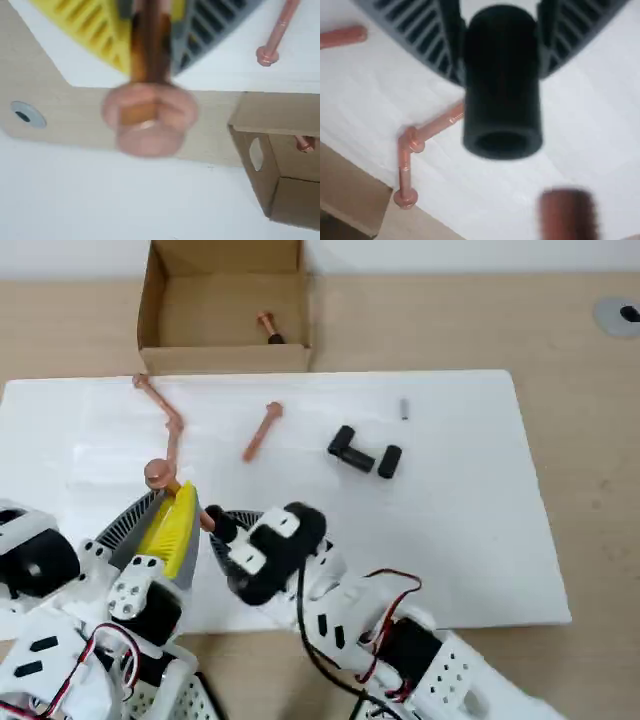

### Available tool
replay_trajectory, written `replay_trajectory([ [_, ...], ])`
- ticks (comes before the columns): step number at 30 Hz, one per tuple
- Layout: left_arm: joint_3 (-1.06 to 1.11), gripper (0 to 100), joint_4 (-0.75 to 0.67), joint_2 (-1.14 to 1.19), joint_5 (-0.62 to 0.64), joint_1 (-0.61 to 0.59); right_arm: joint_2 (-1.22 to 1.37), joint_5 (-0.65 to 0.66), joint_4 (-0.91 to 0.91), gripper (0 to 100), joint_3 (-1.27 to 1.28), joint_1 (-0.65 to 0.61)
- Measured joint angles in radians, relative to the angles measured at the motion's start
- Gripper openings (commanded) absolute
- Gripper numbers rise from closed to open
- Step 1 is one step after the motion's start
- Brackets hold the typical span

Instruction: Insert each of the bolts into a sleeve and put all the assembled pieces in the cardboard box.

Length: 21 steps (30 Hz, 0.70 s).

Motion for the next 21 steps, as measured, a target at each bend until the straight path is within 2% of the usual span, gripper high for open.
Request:
replay_trajectory([
  [11, 0.061, 2, -0.018, 0.000, -0.018, 0.000, 0.000, -0.034, -0.006, 0.9, -0.043, 0.029],
  [21, 0.183, 2, -0.247, 0.002, -0.120, 0.000, 0.000, -0.034, -0.006, 0.9, -0.048, 0.034],
])
